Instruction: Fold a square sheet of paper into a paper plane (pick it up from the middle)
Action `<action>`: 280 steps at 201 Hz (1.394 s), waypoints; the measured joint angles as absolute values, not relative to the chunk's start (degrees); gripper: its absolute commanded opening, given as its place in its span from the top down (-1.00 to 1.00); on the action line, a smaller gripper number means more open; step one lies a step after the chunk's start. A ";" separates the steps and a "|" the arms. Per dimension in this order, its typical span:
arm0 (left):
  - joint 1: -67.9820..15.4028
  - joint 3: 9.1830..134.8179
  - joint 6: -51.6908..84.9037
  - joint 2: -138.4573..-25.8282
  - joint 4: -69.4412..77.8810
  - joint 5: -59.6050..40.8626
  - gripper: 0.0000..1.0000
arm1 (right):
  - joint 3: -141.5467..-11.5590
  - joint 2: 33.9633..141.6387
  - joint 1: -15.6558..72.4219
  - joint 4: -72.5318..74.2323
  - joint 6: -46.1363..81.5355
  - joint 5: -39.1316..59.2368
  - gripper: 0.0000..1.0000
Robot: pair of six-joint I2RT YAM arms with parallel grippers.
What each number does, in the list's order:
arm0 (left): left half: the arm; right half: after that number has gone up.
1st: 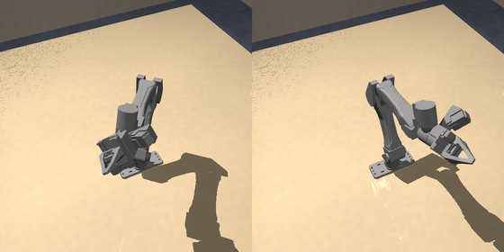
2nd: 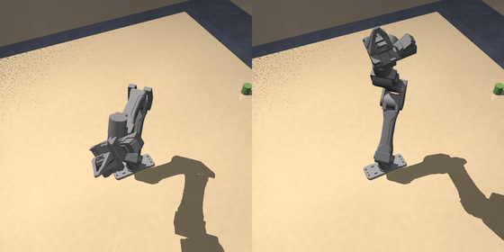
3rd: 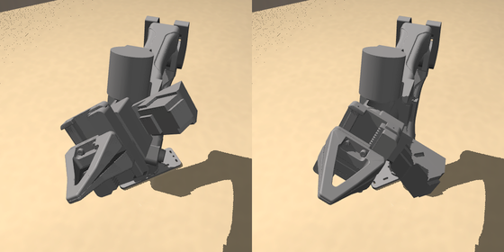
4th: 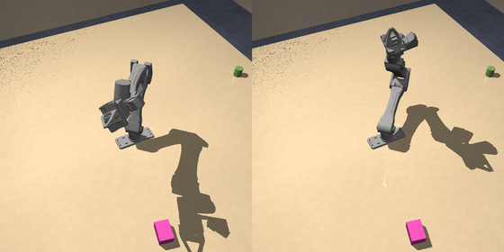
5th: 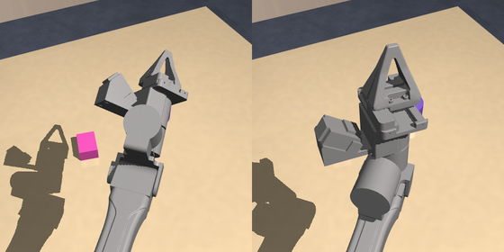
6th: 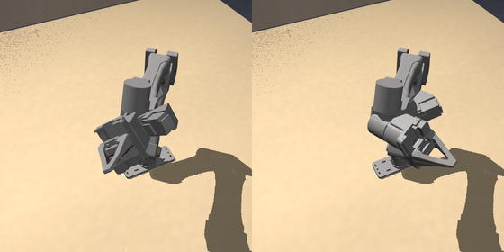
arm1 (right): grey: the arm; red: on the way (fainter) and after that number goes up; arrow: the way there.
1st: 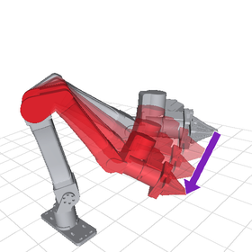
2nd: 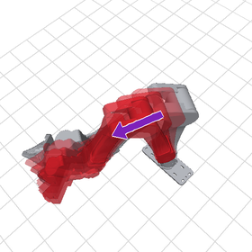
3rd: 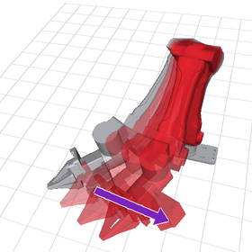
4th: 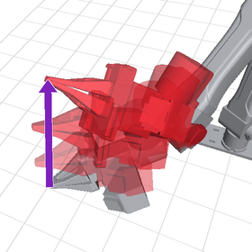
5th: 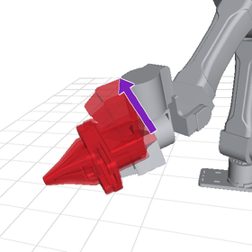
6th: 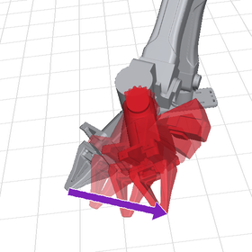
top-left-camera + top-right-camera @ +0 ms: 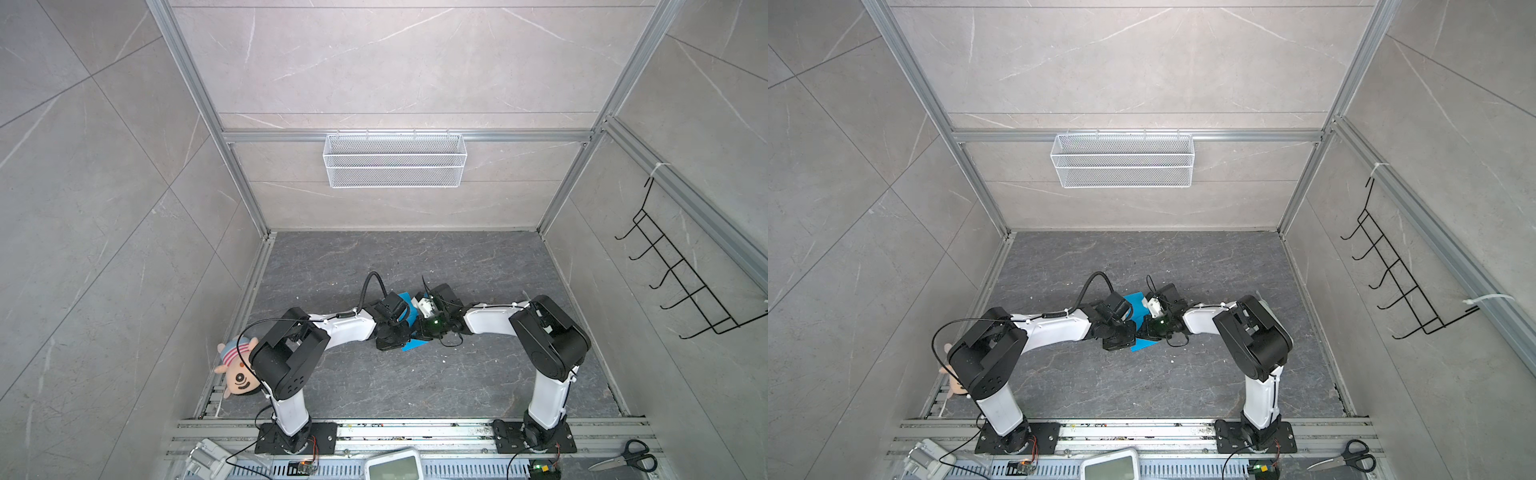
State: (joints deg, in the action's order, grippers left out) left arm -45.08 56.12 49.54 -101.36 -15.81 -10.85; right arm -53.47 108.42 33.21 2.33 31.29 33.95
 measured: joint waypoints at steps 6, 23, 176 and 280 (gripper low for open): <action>-45.08 56.12 49.54 -101.36 -15.81 -10.85 1.00 | -53.47 108.31 32.69 2.33 31.44 33.74 0.87; -45.08 56.12 49.54 -101.36 -15.81 -10.87 1.00 | -53.21 107.53 31.16 2.33 31.53 31.88 0.87; -45.08 56.14 49.52 -101.41 -15.84 -11.05 1.00 | -55.16 108.92 32.99 2.39 30.39 31.75 0.87; -45.08 56.14 49.52 -101.41 -15.84 -11.05 1.00 | -56.69 109.69 24.08 3.09 29.74 29.65 0.87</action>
